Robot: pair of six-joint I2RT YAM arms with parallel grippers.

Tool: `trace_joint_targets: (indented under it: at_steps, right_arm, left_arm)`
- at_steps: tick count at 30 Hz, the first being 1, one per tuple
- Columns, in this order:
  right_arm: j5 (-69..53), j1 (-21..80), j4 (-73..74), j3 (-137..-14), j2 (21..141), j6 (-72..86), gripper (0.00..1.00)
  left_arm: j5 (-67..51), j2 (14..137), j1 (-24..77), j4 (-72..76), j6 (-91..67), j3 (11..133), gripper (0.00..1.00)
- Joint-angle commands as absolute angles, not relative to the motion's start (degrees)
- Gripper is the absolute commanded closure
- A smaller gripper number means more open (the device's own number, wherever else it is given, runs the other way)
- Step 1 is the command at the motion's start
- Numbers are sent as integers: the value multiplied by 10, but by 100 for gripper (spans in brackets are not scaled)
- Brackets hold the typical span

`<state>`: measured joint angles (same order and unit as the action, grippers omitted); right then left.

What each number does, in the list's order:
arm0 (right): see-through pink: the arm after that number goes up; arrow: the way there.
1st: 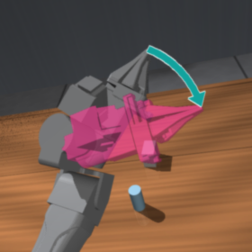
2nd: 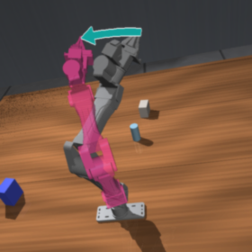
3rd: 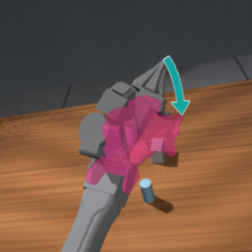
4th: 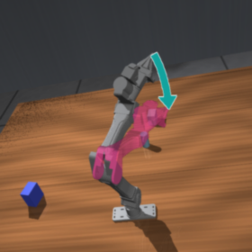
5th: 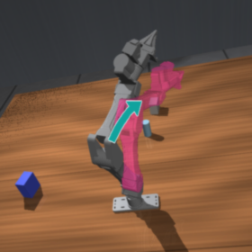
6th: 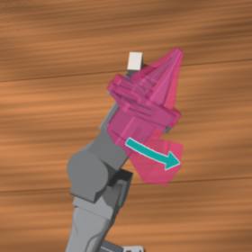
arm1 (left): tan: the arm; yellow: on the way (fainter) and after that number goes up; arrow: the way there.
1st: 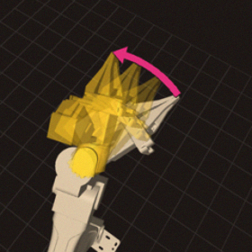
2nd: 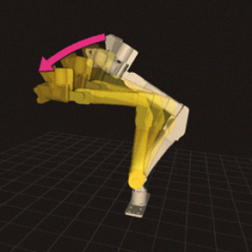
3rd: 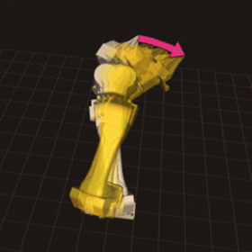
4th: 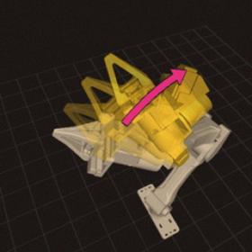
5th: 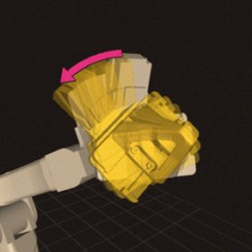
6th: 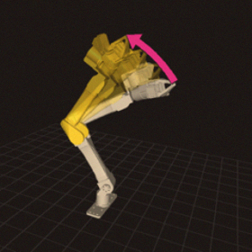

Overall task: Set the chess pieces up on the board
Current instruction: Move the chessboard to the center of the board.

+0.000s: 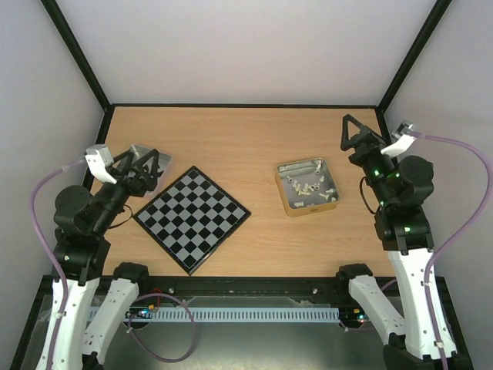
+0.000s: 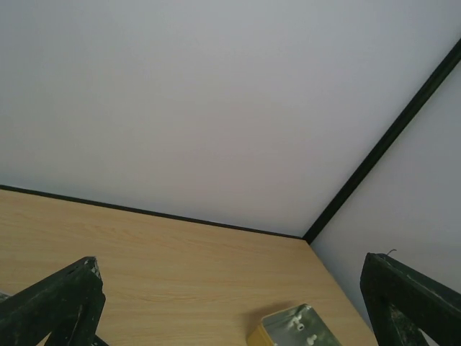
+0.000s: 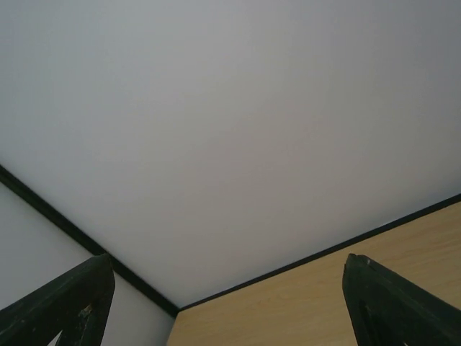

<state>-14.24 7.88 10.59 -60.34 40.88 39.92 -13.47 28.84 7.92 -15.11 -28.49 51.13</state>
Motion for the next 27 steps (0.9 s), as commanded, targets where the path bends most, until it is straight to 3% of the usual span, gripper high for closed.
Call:
trace_joint_targets:
  at_steps: [1, 8, 19, 27]
  right_arm:
    - [-253, 63, 67, -584, 420, 457, 13]
    - [-351, 55, -5, -535, 452, 494, 12]
    - [-408, 59, -86, -487, 567, 473, 16]
    - [-349, 109, -75, -484, 616, 426, 16]
  left_arm:
    - [-182, 280, 70, -153, -319, 504, 1]
    - [-161, 284, 65, -210, -370, 454, 0]
    - [-98, 338, 64, -413, -457, 400, 0]
    - [-88, 412, 63, -497, -495, 369, 1]
